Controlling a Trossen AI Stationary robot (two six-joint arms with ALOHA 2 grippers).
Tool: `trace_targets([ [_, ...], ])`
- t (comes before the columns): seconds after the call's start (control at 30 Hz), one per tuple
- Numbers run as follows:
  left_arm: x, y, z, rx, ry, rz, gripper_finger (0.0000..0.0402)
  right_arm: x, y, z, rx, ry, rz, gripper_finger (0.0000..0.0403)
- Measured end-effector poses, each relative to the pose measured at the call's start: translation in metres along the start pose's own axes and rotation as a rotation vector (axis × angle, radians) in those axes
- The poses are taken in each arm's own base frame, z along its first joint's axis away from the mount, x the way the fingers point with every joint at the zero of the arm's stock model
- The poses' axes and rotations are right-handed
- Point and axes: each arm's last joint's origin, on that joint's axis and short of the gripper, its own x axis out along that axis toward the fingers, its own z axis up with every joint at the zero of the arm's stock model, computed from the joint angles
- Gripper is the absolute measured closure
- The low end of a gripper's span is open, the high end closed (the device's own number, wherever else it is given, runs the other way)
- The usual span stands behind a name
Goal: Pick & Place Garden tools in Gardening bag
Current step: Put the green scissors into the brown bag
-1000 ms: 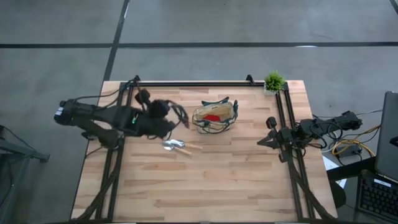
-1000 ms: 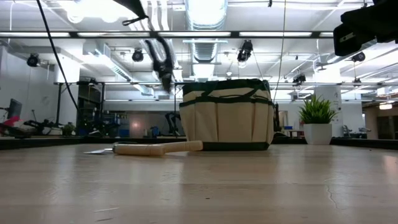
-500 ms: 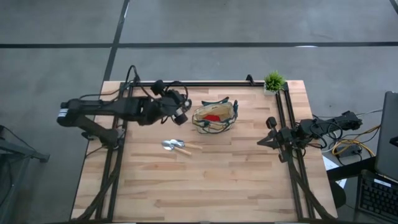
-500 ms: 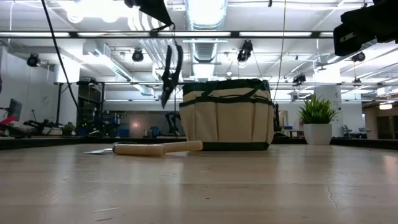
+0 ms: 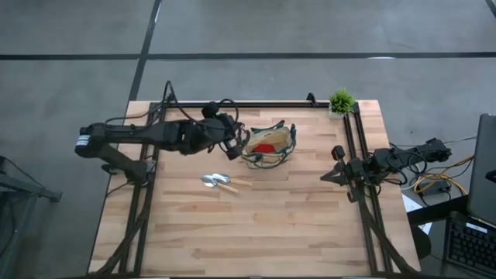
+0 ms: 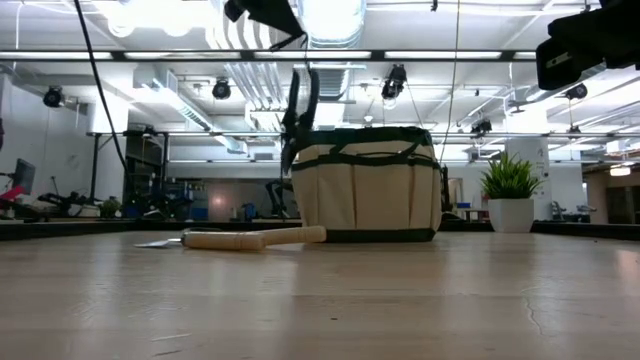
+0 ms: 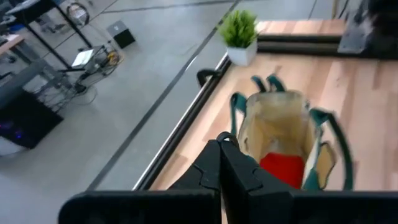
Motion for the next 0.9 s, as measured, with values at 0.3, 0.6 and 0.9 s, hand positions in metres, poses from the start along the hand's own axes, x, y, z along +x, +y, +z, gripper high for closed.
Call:
trace_targets([
  [0.3, -0.0013, -0.0022, 0.0015, -0.049, -0.019, -0.099, 0.0402, 0.0000, 0.0000, 0.0000, 0.000, 0.000, 0.000, 0.0394],
  [0.6, -0.0059, -0.0077, 0.0068, -0.176, -0.053, -0.290, 0.0401, 0.0000, 0.0000, 0.0000, 0.000, 0.000, 0.000, 0.0394],
  [0.9, -0.0084, -0.0069, -0.0029, -0.219, 0.050, -0.283, 0.0401, 0.0000, 0.0000, 0.0000, 0.000, 0.000, 0.000, 0.0394],
])
